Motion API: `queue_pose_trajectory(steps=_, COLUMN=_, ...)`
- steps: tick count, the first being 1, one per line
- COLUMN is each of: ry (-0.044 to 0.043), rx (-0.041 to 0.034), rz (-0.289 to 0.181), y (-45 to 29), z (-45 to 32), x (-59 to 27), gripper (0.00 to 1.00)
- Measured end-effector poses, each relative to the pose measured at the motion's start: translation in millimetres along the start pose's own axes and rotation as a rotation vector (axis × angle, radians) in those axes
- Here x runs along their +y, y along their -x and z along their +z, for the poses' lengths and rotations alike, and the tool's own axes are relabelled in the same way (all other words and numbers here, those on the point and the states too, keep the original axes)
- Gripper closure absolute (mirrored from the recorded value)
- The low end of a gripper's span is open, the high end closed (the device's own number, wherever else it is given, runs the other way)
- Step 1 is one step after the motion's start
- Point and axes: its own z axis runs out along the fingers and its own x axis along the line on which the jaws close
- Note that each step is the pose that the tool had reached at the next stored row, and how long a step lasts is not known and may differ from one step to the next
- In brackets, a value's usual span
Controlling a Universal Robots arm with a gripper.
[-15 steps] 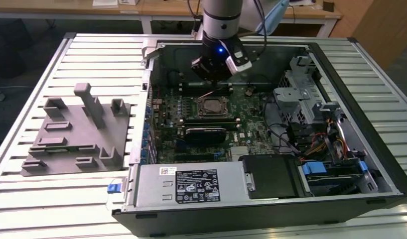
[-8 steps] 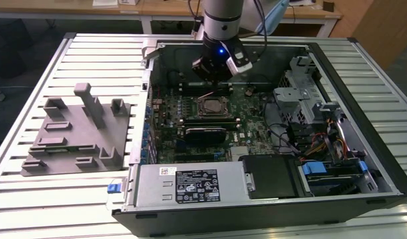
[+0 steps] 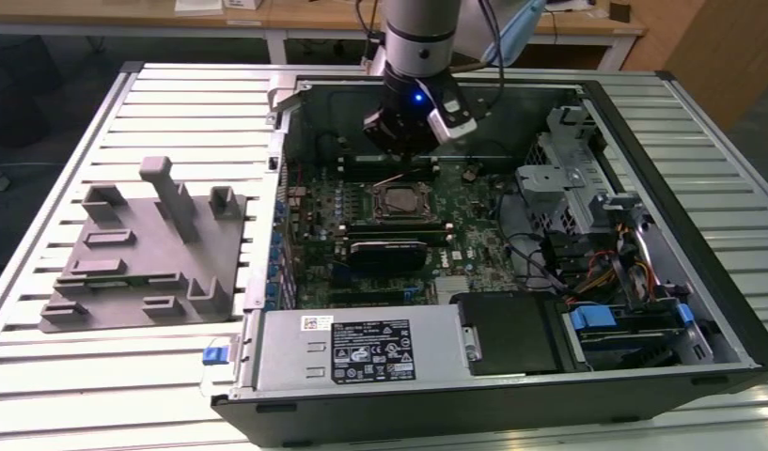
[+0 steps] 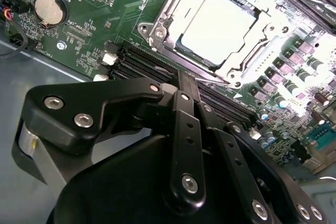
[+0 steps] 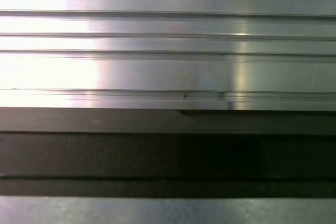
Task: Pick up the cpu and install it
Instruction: 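Install the first cpu locking lever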
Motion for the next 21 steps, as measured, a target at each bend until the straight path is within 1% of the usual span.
queue_pose_trajectory(steps=10, ry=0.0001, rx=0.0000, rz=0.000, y=5.2, z=1.3, x=0.0, gripper=0.89)
queue_pose_trajectory(steps=21, ry=0.0000, rx=0.0000, rz=0.000, y=6.1, z=6.5, x=-0.2, gripper=0.89)
